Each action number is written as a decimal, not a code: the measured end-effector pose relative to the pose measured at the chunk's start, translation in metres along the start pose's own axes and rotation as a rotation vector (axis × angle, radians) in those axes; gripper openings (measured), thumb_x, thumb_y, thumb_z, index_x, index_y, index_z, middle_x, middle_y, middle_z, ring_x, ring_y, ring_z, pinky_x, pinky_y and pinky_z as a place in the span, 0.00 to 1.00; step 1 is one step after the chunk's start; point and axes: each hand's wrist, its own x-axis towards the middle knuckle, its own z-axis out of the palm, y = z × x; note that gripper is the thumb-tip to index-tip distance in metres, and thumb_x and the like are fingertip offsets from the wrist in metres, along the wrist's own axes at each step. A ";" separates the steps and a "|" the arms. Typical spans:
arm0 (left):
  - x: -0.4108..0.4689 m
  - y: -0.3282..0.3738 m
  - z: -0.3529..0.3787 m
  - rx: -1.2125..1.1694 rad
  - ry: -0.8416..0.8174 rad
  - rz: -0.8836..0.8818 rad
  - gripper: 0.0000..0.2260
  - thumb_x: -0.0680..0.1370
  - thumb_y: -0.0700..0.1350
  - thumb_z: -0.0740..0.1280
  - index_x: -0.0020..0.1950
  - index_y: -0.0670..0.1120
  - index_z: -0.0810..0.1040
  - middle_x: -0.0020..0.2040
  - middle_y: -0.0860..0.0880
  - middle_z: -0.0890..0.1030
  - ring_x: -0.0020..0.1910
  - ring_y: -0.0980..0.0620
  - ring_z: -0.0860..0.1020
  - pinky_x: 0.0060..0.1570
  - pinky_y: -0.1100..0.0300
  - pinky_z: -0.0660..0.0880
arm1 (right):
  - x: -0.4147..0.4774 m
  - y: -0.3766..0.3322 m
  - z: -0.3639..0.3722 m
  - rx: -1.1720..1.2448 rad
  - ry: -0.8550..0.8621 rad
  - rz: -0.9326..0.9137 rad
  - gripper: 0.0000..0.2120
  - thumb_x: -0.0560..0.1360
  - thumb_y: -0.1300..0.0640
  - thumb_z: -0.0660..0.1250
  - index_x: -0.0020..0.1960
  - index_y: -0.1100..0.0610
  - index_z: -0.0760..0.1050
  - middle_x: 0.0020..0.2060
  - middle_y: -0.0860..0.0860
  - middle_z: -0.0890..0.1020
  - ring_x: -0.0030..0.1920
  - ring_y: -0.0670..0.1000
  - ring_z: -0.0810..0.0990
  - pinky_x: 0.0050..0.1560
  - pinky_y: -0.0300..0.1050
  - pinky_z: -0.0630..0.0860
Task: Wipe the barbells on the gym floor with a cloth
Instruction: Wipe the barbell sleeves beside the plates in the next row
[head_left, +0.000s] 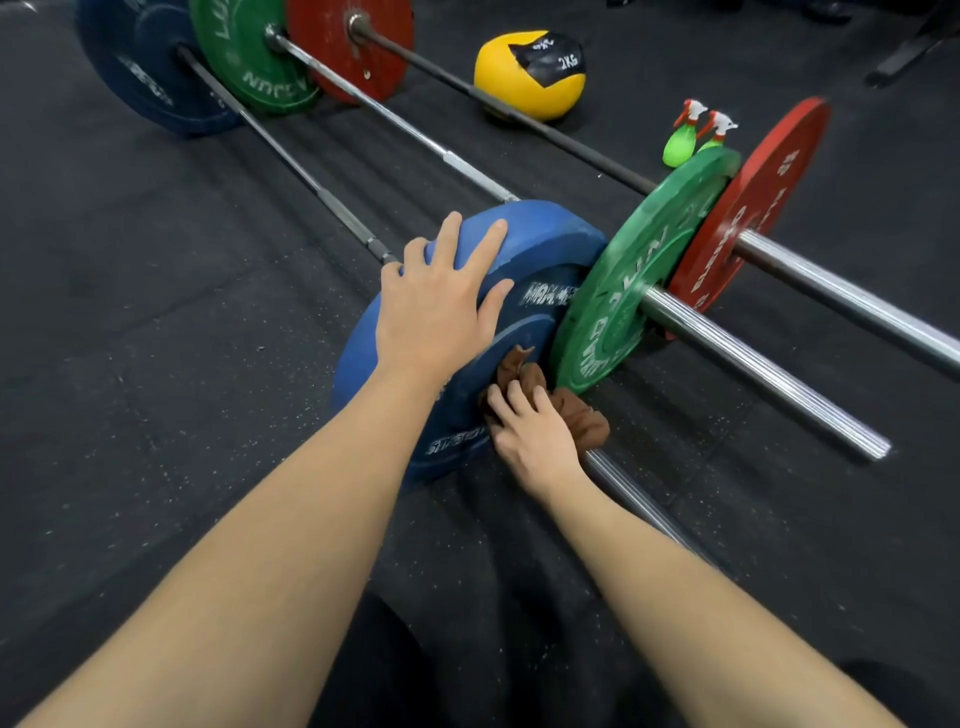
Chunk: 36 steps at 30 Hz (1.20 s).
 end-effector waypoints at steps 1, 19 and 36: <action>0.000 0.000 0.000 -0.004 0.000 0.000 0.25 0.85 0.61 0.53 0.82 0.57 0.60 0.78 0.42 0.68 0.61 0.35 0.75 0.48 0.43 0.75 | -0.003 0.000 0.000 0.015 0.041 0.016 0.16 0.75 0.53 0.62 0.56 0.54 0.85 0.65 0.57 0.76 0.61 0.63 0.67 0.58 0.60 0.67; 0.003 0.003 0.001 -0.038 -0.018 -0.003 0.25 0.84 0.61 0.54 0.81 0.57 0.61 0.78 0.41 0.67 0.62 0.34 0.75 0.50 0.42 0.75 | -0.024 -0.002 0.004 0.130 0.103 0.137 0.16 0.75 0.55 0.71 0.63 0.53 0.83 0.72 0.57 0.74 0.73 0.67 0.68 0.71 0.68 0.61; -0.003 0.001 -0.004 -0.064 -0.049 -0.009 0.26 0.85 0.61 0.52 0.83 0.58 0.56 0.81 0.41 0.62 0.67 0.34 0.71 0.56 0.40 0.73 | -0.101 0.003 -0.007 0.171 -0.024 0.164 0.23 0.66 0.60 0.80 0.61 0.57 0.84 0.72 0.61 0.73 0.73 0.68 0.69 0.70 0.69 0.68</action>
